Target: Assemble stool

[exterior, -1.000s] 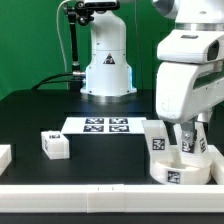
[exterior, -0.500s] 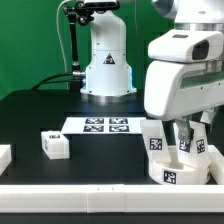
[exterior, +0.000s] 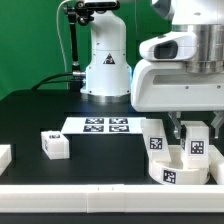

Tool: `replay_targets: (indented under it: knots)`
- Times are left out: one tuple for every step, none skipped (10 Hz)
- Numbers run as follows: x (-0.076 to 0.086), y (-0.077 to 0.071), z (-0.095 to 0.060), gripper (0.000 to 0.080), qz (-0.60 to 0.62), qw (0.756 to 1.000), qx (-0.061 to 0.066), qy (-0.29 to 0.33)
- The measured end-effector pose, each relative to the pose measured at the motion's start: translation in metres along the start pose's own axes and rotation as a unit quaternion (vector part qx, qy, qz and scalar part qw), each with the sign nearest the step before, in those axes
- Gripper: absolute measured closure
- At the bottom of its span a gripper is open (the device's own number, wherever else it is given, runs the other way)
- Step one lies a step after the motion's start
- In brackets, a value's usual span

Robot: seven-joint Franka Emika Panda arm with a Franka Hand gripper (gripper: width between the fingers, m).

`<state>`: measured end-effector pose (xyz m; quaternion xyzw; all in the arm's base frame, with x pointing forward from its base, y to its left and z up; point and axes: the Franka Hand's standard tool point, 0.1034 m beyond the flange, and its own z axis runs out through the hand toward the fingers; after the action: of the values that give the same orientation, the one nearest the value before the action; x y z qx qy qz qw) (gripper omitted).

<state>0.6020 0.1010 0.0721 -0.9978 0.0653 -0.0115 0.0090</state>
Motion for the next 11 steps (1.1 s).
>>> replay_targets:
  knots:
    - [-0.002,-0.003,0.0,0.0462,0.07,0.998,0.005,0.0]
    - [-0.003,-0.004,0.0,0.0462,0.131,0.991,0.011,-0.002]
    - [-0.004,-0.007,0.001,0.0462,0.205,0.979,0.02,-0.006]
    - [-0.004,-0.01,0.001,0.0462,0.256,0.966,0.024,-0.01]
    - [-0.007,-0.014,0.001,0.0462,0.304,0.952,0.021,-0.016]
    - [-0.006,-0.014,0.001,0.0462,0.316,0.948,0.022,-0.015]
    - [-0.006,-0.014,0.001,0.0462,0.352,0.936,0.022,-0.016]
    - [-0.006,-0.015,0.001,0.0462,0.367,0.93,0.022,-0.016]
    - [-0.006,-0.015,0.001,0.0462,0.394,0.919,0.022,-0.016]
    - [-0.006,-0.015,0.0,0.0462,0.414,0.91,0.022,-0.017]
    - [-0.006,-0.015,0.001,0.0462,0.449,0.893,0.023,-0.019]
